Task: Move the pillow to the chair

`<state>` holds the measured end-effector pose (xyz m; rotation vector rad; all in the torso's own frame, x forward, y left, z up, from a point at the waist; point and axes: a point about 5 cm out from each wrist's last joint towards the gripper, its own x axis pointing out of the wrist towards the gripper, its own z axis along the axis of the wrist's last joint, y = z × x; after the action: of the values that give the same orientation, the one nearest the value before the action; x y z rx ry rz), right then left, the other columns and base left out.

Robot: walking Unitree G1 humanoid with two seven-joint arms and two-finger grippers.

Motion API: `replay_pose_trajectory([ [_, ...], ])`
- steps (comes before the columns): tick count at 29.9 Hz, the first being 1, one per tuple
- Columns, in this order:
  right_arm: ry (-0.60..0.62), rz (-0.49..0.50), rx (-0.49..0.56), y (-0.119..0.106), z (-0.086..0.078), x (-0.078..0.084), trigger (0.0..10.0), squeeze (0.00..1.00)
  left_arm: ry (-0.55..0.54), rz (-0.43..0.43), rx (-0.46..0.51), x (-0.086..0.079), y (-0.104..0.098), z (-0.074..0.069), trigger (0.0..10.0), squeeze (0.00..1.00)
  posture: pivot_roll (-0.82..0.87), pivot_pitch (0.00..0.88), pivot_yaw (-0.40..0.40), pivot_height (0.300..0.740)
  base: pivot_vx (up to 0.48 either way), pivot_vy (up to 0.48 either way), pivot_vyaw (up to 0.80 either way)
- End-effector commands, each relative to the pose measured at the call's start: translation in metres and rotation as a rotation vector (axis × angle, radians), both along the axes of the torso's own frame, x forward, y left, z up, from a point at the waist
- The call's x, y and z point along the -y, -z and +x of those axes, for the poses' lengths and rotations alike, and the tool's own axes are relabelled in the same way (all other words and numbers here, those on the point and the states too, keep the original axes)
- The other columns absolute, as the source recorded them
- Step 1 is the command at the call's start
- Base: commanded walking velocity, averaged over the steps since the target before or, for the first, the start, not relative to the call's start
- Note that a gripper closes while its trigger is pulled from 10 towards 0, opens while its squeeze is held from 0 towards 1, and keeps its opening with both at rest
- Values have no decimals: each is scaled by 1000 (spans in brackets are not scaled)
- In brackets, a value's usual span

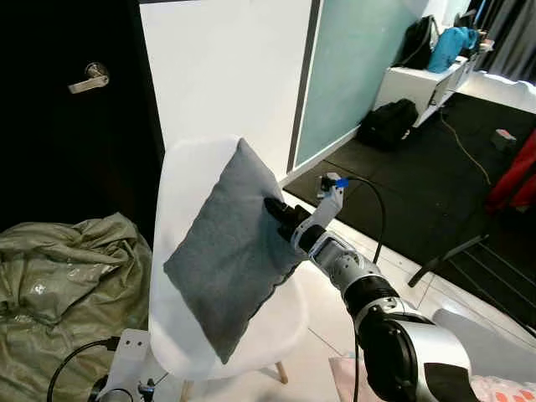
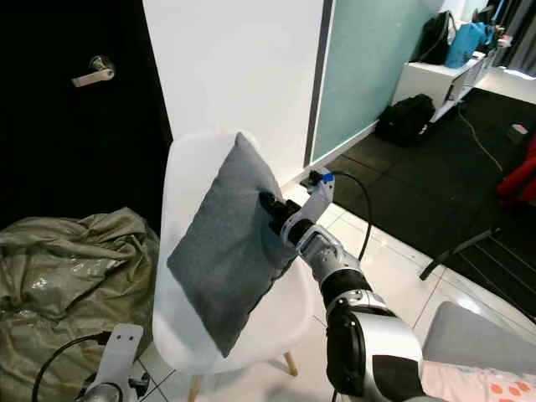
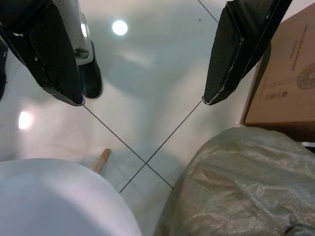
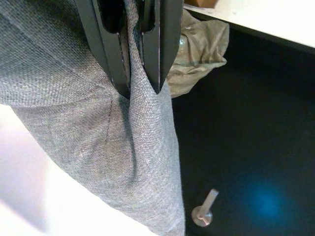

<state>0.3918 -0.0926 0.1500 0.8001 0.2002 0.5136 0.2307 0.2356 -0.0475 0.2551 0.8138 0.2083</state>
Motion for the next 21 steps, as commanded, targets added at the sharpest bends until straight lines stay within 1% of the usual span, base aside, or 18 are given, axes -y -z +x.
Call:
replay_pose_trajectory([
  [1, 56, 58, 59, -18, 7, 7, 10000, 0, 5, 18, -17, -4, 3, -6, 10000, 0, -60, 89, -42, 695, 0, 0, 0],
  [3, 97, 66, 37, -17, 9, 15, 10000, 0, 6, 24, -15, -4, 2, -6, 10000, 0, -60, 91, -44, 685, 0, 0, 0],
  [5, 112, 60, 21, -15, 9, 17, 10000, 0, 5, 28, -12, -5, 2, -6, 10000, 0, -59, 93, -45, 675, 0, 0, 0],
  [13, 117, 34, -12, -5, 6, 17, 10000, 0, 5, 43, -13, -6, 2, -7, 10000, 0, -56, 97, -46, 640, 0, 0, 0],
  [16, 118, 32, -15, -4, 6, 17, 10000, 0, 5, 46, -13, -6, 2, -7, 10000, 0, -56, 97, -46, 630, 0, 0, 0],
  [17, 119, 33, -16, -4, 6, 17, 10000, 0, 6, 48, -14, -6, 2, -7, 10000, 0, -56, 96, -44, 620, 0, 0, 0],
  [21, 119, 35, -15, -5, 6, 18, 10000, 0, 7, 50, -15, -6, 2, -7, 10000, 0, -56, 96, -42, 610, 0, 0, 0],
])
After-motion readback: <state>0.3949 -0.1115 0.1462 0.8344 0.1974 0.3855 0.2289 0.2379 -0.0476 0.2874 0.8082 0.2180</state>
